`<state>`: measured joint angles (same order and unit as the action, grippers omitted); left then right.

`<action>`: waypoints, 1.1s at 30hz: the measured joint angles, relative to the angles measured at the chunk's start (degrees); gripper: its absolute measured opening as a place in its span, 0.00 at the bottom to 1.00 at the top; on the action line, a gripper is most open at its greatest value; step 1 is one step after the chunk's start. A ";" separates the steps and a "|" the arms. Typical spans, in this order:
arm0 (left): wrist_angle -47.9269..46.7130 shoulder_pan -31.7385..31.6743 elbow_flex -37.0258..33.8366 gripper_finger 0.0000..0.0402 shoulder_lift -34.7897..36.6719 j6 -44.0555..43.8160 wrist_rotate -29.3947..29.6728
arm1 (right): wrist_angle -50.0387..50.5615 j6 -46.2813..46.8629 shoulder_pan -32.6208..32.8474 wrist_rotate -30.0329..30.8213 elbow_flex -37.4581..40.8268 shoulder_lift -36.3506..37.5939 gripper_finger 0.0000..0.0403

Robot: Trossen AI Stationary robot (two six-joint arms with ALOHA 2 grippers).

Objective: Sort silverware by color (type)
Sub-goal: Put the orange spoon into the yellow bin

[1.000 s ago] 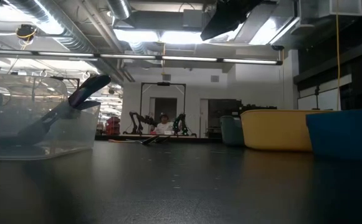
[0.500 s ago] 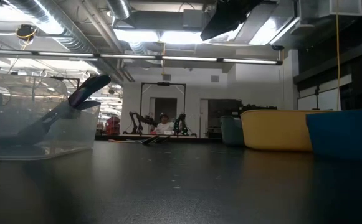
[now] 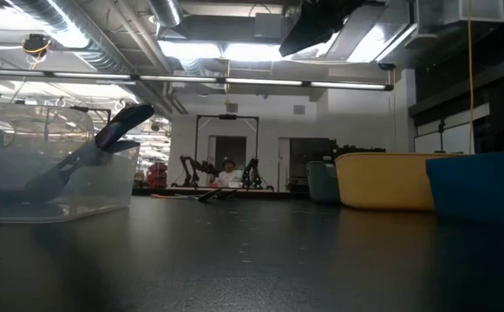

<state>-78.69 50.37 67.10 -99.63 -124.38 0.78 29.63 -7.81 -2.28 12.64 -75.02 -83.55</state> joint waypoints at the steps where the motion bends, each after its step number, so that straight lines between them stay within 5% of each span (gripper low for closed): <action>1: -0.30 0.02 0.56 0.28 0.00 0.00 0.00 | 0.00 0.00 0.00 0.00 0.00 0.00 0.18; 11: -3.39 0.04 9.31 0.28 0.00 1.35 4.39 | 0.00 0.00 0.02 0.02 0.00 0.00 0.18; 25: -3.12 -0.84 19.71 0.28 0.00 9.62 33.24 | -0.27 0.02 0.00 0.22 0.00 0.00 0.18; 33: -3.15 -4.92 21.10 0.28 0.00 12.64 34.74 | -9.86 0.02 -2.52 -3.18 0.00 0.00 0.18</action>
<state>-81.84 45.44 88.20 -99.63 -111.73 35.52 19.77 -7.79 -4.80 9.46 -75.02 -83.55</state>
